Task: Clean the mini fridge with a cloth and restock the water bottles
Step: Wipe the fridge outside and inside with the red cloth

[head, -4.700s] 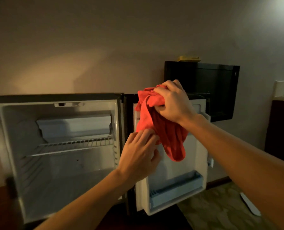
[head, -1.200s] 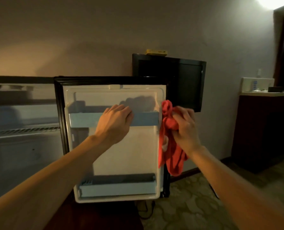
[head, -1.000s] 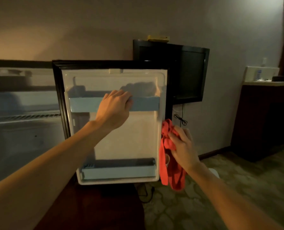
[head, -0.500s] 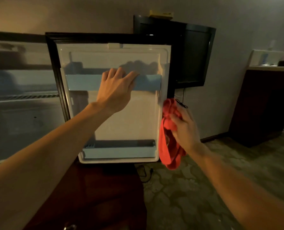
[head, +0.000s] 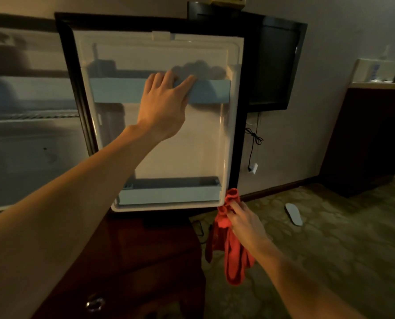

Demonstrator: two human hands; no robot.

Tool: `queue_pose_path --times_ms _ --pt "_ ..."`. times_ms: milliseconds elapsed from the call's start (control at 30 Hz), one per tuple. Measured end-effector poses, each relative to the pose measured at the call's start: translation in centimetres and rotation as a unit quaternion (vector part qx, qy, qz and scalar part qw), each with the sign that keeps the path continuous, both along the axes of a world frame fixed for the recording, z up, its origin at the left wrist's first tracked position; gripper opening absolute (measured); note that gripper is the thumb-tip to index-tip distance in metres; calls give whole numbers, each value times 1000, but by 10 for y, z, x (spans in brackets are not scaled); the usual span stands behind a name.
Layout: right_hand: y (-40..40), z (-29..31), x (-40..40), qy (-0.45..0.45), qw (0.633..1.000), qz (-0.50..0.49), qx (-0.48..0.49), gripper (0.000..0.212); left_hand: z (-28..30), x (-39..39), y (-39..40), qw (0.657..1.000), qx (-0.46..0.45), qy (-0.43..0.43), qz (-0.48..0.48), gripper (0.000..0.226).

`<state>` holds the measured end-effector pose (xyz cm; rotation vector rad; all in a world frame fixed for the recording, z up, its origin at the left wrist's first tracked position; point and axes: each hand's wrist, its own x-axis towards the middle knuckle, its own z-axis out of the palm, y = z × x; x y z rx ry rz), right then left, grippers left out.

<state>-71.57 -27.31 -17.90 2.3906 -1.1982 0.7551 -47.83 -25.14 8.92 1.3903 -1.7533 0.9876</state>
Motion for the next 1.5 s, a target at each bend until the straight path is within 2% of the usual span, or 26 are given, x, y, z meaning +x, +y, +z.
queue_pose_path --times_ms 167,333,400,500,633,833,1000,1167,1233,1333,1500 --pt "-5 7 -1 -4 1000 3 9 45 -3 4 -5 999 -10 -30 17 46" --pt "-4 15 -11 -130 991 -11 -4 41 -10 5 -6 998 -41 -44 23 47" --pt "-4 15 -7 -147 989 -15 -5 38 -8 4 -5 999 -35 -34 18 47" --pt "-3 5 3 -139 990 -1 23 31 -6 4 -4 1000 -19 -23 6 48" --pt "-4 1 5 -111 992 12 64 38 -8 4 -3 1000 -18 -22 5 48" --pt "-6 15 -16 -114 993 8 34 47 -28 -6 2 998 -39 -32 27 56" --pt "-11 11 -10 -84 995 10 53 48 -40 -1 14 999 -12 -38 -7 55" --pt "-5 -10 -6 -54 995 -2 79 45 -87 11 34 996 54 -50 -43 40" --pt "-6 -7 -8 -104 993 -20 45 39 -129 17 36 989 120 -65 -58 35" --pt "-10 5 -8 -175 984 -30 6 38 -179 24 39 970 225 -66 -56 42" --pt "-10 -4 16 -225 973 -7 54 34 -185 31 35 960 268 -54 -58 40"
